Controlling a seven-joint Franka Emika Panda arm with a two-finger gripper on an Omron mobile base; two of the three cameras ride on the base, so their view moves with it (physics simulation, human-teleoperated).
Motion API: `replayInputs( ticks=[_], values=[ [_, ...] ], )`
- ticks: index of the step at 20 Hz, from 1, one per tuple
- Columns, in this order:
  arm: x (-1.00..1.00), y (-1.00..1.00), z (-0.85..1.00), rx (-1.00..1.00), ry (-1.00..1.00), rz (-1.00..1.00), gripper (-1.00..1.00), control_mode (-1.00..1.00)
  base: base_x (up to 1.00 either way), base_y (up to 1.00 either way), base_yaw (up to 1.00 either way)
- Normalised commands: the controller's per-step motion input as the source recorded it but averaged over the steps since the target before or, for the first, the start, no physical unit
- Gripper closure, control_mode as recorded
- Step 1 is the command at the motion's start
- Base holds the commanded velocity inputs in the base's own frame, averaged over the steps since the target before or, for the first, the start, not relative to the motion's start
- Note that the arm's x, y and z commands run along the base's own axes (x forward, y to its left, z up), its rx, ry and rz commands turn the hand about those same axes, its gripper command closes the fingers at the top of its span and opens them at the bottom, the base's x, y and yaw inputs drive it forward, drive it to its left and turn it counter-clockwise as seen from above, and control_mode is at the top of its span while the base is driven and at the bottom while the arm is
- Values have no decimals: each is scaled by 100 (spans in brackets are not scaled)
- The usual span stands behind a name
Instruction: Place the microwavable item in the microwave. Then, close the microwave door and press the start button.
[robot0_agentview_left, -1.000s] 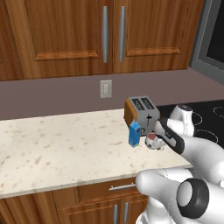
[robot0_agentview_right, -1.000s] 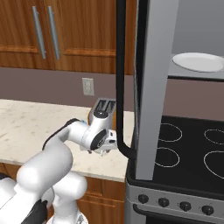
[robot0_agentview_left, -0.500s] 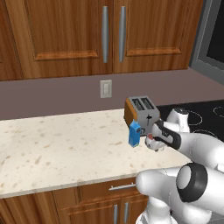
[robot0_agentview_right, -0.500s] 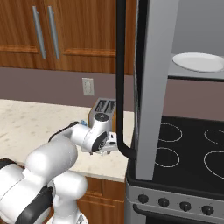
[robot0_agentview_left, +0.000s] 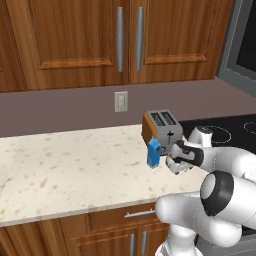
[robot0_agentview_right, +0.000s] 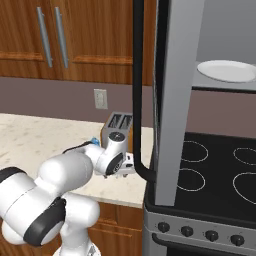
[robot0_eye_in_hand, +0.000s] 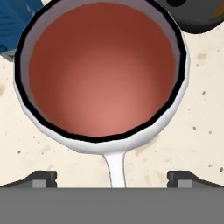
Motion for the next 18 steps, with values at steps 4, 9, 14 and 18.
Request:
replayInputs(
  ticks=[4, 9, 14, 18],
  values=[
    [15, 0, -4, 0, 0, 0, -100, -100, 0, 0, 0],
    [18, 0, 0, 0, 0, 0, -100, -100, 0, 0, 0],
    [10, 0, -5, 0, 0, 0, -100, -100, 0, 0, 0],
    [2, 1, -19, 0, 2, 0, -100, -100, 0, 0, 0]
  ],
)
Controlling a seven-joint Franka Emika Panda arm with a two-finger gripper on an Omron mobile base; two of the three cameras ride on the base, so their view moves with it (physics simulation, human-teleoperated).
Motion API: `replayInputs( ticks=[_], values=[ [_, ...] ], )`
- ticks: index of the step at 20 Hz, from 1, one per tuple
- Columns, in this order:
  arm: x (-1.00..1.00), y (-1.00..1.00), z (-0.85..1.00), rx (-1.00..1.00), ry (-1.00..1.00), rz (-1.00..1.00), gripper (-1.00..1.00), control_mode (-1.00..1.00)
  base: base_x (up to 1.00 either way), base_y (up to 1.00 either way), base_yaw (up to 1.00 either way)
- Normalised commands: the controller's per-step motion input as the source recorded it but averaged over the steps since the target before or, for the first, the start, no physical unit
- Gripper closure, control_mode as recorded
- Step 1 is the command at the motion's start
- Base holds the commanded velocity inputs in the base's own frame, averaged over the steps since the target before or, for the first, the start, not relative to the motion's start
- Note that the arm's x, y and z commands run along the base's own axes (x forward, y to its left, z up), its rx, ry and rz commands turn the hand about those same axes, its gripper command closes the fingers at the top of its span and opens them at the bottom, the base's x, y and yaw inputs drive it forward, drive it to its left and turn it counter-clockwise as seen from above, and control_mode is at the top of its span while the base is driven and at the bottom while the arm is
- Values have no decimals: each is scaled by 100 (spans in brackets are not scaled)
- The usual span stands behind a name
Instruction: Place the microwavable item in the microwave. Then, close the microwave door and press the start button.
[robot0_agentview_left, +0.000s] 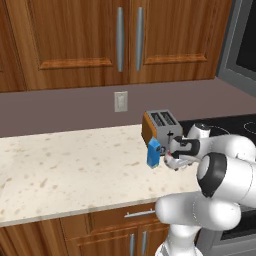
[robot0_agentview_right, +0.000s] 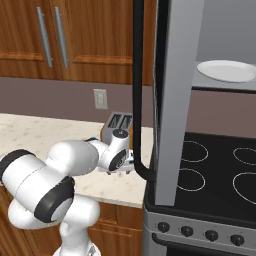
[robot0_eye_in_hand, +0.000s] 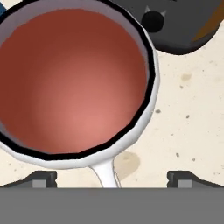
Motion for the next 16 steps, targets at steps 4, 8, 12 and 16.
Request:
replayInputs(
  ticks=[4, 8, 12, 16],
  values=[
    [0, 9, -22, -3, 2, 0, 100, -100, 0, 0, 0],
    [0, 12, -19, -4, 2, 0, 100, -100, 0, 0, 0],
    [0, 4, -1, -1, 0, 0, 100, -100, 0, 0, 0],
    [0, 0, 0, 0, 0, 0, 100, -100, 0, 0, 0]
  ],
)
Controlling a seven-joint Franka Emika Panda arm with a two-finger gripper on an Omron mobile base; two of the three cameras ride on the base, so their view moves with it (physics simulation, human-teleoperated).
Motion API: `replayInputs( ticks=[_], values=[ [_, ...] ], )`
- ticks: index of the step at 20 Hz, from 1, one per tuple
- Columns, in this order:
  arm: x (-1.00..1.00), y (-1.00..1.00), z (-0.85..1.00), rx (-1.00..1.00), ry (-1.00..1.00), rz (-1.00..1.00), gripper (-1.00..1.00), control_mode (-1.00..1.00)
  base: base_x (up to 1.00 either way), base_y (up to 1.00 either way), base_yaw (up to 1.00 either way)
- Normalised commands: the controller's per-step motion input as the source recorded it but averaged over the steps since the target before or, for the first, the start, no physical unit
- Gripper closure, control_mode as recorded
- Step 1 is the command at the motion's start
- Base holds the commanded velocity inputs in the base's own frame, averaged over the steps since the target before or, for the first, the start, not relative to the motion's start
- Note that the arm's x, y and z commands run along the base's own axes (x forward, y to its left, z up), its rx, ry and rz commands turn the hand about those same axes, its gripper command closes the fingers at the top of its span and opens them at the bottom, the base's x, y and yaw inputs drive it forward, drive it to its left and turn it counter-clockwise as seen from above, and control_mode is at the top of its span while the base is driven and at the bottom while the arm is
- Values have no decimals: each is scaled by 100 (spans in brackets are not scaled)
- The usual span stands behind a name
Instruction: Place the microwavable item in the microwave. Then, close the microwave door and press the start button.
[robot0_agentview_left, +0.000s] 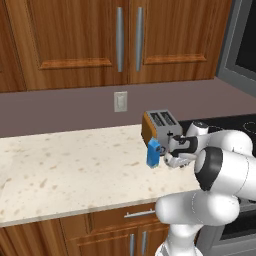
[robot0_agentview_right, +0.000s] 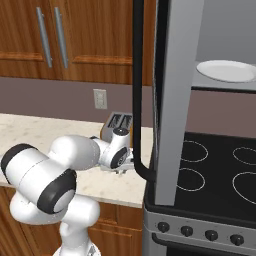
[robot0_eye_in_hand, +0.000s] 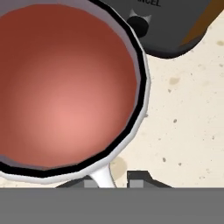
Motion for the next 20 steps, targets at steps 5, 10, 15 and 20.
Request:
replayInputs(
  ticks=[5, 10, 15, 20],
  values=[
    [-31, 0, 16, -2, -10, 0, 100, -100, 0, 0, 0],
    [-66, 4, 33, -3, -16, 1, 100, -100, 0, 0, 0],
    [-48, 6, 75, -7, -15, 0, 100, -100, 0, 0, 0],
    [-36, 0, 100, -6, -9, 0, 100, -100, 0, 0, 0]
  ],
)
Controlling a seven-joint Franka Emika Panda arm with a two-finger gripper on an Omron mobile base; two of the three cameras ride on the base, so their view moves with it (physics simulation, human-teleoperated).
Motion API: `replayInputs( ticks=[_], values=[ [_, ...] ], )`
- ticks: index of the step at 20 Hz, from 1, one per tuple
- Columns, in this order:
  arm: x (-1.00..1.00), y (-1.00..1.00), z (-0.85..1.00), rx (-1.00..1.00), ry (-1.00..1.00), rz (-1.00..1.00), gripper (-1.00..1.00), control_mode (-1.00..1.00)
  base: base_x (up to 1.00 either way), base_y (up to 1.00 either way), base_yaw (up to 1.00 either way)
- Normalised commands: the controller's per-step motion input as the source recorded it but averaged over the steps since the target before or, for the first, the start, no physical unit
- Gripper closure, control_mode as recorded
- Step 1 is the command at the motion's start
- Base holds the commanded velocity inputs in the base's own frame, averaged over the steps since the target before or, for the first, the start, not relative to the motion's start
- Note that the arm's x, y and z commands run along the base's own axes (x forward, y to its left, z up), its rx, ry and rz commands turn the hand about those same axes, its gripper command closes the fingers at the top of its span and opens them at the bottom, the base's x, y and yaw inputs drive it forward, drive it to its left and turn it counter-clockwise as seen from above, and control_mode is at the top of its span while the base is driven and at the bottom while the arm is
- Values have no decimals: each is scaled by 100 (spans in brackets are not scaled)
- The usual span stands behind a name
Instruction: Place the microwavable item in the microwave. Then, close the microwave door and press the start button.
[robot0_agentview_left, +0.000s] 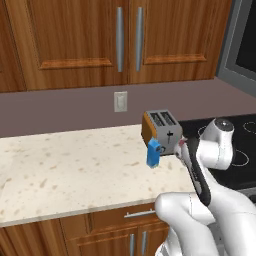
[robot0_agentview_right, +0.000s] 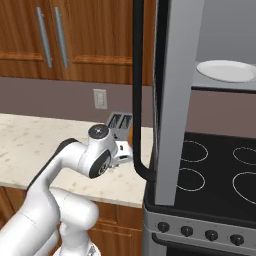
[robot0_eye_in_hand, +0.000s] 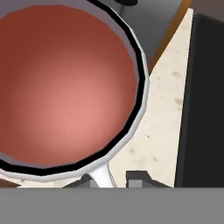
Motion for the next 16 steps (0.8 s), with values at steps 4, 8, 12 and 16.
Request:
replayInputs(
  ticks=[4, 8, 12, 16],
  values=[
    [-47, 0, 100, -2, -1, 0, 100, -100, 0, 0, 0],
    [-58, 2, 100, 0, 0, 0, 100, -100, 0, 0, 0],
    [-60, 10, 97, -1, 0, 0, 100, -100, 0, 0, 0],
    [-49, 31, 63, -2, 1, 0, 100, -100, 0, 0, 0]
  ],
)
